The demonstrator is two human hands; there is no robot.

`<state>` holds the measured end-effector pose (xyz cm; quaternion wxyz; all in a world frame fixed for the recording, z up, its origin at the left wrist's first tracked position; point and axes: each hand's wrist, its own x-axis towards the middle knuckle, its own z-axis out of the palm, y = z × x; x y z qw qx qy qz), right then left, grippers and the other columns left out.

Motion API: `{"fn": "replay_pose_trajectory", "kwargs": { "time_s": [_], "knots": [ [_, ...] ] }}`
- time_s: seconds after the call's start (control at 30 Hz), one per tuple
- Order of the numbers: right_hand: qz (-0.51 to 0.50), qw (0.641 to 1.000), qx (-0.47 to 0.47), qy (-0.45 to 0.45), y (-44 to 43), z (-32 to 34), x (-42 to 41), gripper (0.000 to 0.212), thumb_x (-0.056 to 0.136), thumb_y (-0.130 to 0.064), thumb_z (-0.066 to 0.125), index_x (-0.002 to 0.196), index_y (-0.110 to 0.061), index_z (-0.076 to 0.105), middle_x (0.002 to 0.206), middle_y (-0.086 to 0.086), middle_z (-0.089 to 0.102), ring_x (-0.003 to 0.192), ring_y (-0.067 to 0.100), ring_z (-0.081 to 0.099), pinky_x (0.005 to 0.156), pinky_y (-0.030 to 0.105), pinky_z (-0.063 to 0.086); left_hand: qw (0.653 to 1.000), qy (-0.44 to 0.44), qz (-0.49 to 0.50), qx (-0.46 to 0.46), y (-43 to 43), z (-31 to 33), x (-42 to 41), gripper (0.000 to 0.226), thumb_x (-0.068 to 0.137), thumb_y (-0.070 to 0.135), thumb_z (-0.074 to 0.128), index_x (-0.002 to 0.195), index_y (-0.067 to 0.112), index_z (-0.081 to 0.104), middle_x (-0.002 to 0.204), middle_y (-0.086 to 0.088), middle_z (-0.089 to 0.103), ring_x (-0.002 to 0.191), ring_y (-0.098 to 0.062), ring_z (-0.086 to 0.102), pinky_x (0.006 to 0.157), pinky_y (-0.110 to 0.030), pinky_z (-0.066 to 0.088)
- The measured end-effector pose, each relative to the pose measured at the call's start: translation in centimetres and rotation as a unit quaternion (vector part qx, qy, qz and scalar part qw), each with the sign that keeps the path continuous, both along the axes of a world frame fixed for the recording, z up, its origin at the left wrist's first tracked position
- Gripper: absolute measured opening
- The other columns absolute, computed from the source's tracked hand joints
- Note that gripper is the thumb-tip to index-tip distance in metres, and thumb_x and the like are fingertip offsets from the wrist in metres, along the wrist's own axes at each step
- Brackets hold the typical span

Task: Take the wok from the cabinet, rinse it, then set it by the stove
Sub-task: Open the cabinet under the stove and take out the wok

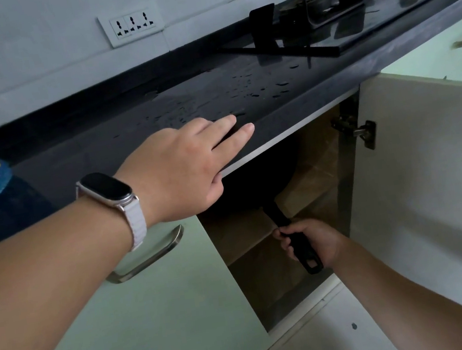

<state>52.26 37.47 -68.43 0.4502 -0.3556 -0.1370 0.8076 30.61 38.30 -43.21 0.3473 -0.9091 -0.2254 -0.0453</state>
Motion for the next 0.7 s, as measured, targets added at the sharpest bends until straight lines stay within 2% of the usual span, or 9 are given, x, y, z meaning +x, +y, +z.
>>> {"fn": "replay_pose_trajectory", "kwargs": {
  "time_s": [0.1,0.17,0.27,0.4,0.7],
  "knots": [
    [0.005,1.000,0.004,0.001,0.1,0.1,0.1,0.019,0.092,-0.002,0.053,0.111,-0.007,0.049,0.071,0.005,0.054,0.047,0.009,0.049,0.040,0.017,0.043,1.000,0.002,0.001,0.002,0.0,-0.1,0.1,0.068,0.086,0.024,0.053,0.151,0.013,0.035,0.145,-0.016,0.049,0.117,-0.033,0.058,0.064,-0.043,0.058],
    [0.009,1.000,0.010,-0.026,0.3,0.0,0.1,0.016,0.098,-0.008,0.054,0.113,-0.008,0.050,0.069,0.003,0.051,0.047,0.008,0.046,0.039,0.016,0.041,1.000,0.002,0.002,0.002,0.1,-0.1,0.1,0.069,0.086,0.024,0.053,0.151,0.014,0.034,0.146,-0.015,0.049,0.116,-0.032,0.058,0.064,-0.042,0.058],
    [-0.007,0.996,0.021,-0.091,0.4,0.1,-0.6,0.018,0.100,-0.012,0.057,0.117,-0.009,0.052,0.066,0.002,0.051,0.046,0.009,0.043,0.037,0.017,0.038,1.000,0.000,0.002,-0.001,0.1,-0.1,0.1,0.069,0.086,0.024,0.054,0.151,0.013,0.035,0.145,-0.016,0.050,0.116,-0.033,0.058,0.063,-0.042,0.058],
    [-0.032,0.991,0.039,-0.127,-0.1,-0.2,-1.6,0.016,0.101,-0.010,0.055,0.117,-0.009,0.051,0.062,0.003,0.050,0.045,0.010,0.042,0.037,0.019,0.036,1.000,0.003,0.000,0.001,0.1,-0.1,0.1,0.069,0.084,0.023,0.054,0.150,0.012,0.036,0.144,-0.017,0.050,0.114,-0.034,0.059,0.062,-0.043,0.057],
    [-0.039,0.993,0.033,-0.102,-1.3,-0.3,-1.4,0.011,0.100,-0.009,0.056,0.109,-0.011,0.050,0.060,0.002,0.047,0.042,0.010,0.040,0.035,0.019,0.035,1.000,0.001,-0.002,0.003,0.3,-0.2,0.0,0.070,0.085,0.023,0.055,0.151,0.013,0.035,0.144,-0.017,0.050,0.113,-0.034,0.059,0.058,-0.043,0.056]
  ]
}}
